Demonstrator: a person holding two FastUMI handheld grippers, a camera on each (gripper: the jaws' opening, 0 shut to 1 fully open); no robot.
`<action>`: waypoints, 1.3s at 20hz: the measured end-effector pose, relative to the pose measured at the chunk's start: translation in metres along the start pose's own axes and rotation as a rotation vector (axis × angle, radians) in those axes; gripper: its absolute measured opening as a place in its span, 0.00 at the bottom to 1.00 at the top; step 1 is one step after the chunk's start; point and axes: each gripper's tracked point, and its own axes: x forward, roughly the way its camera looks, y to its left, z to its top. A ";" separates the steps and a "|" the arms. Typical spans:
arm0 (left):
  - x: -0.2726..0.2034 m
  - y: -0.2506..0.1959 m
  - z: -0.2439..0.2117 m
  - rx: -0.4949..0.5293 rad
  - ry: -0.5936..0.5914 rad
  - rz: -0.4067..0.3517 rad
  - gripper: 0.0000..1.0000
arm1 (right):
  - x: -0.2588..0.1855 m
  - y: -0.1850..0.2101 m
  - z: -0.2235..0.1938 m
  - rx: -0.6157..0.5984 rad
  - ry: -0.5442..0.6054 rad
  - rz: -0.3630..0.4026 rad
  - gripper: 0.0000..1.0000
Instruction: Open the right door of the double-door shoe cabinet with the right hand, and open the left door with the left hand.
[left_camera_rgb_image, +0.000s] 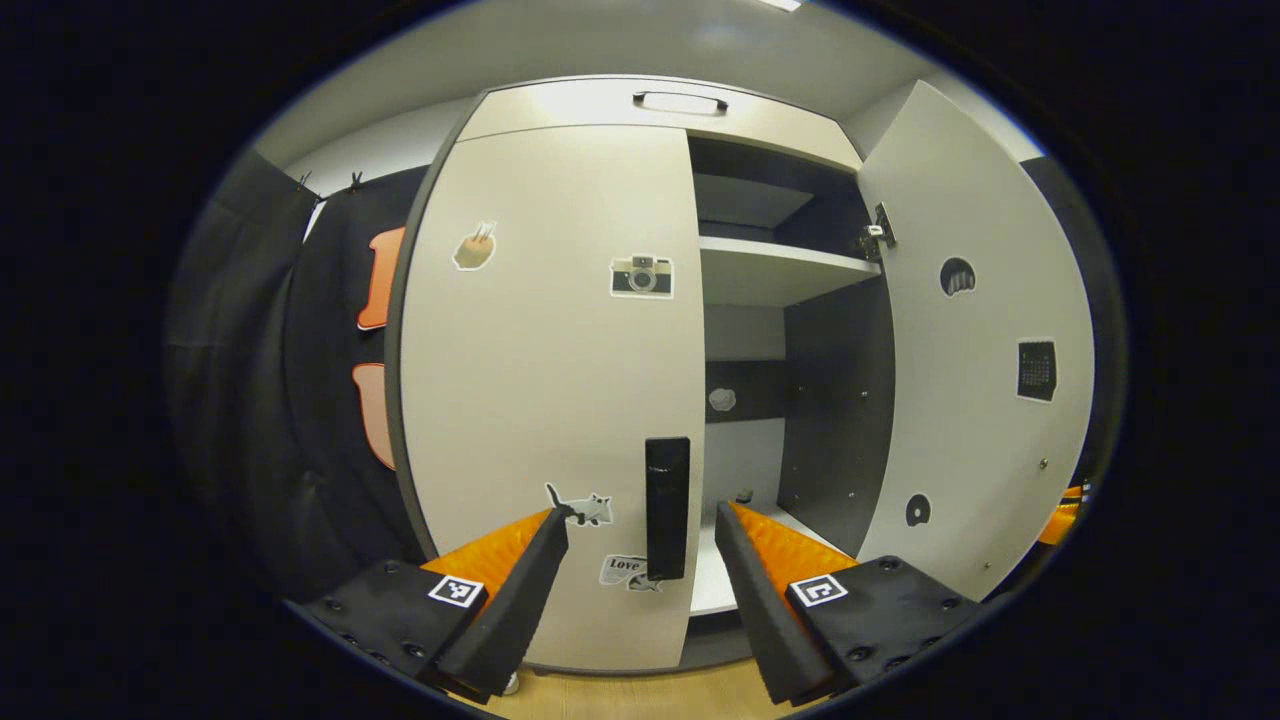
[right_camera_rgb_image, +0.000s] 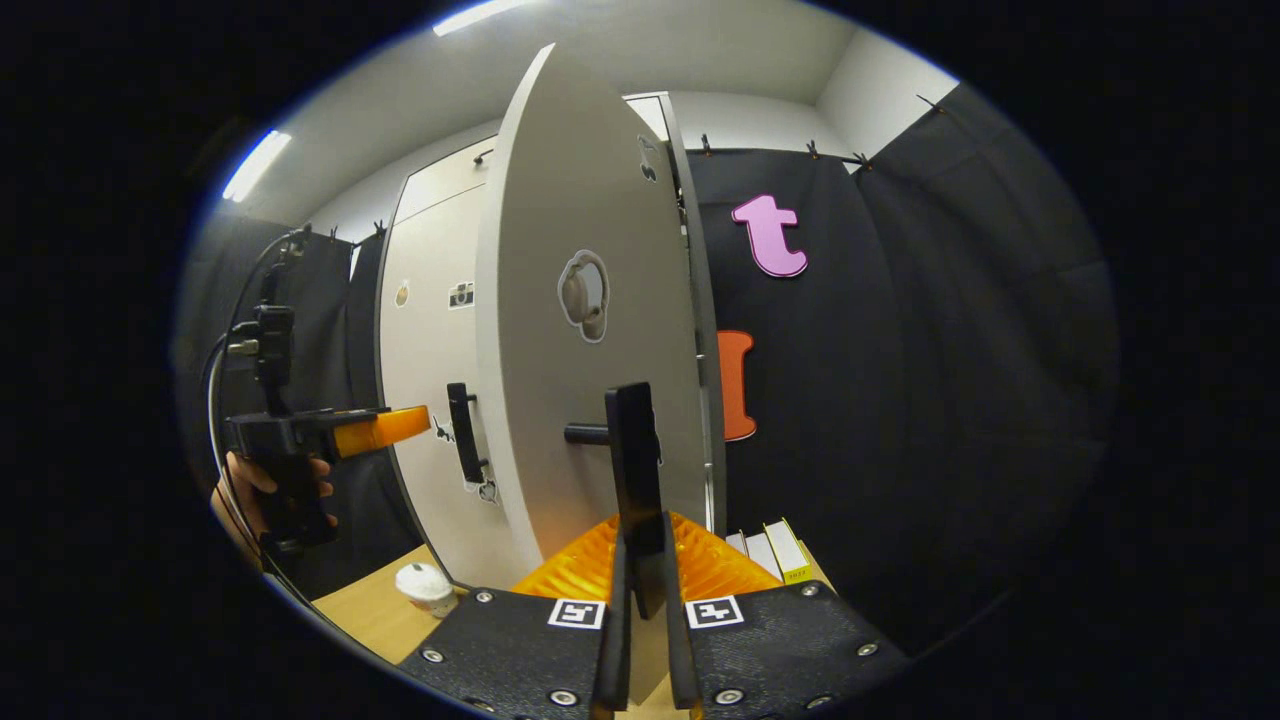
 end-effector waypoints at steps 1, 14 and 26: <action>0.008 -0.004 -0.004 -0.005 0.010 -0.005 0.95 | -0.001 -0.003 -0.003 -0.007 0.009 -0.012 0.15; 0.077 0.010 -0.033 -0.013 0.076 0.067 0.93 | -0.007 -0.034 -0.007 -0.018 0.020 -0.133 0.09; 0.076 -0.009 -0.035 -0.052 0.080 -0.002 0.34 | -0.017 -0.044 0.002 -0.031 -0.016 -0.169 0.24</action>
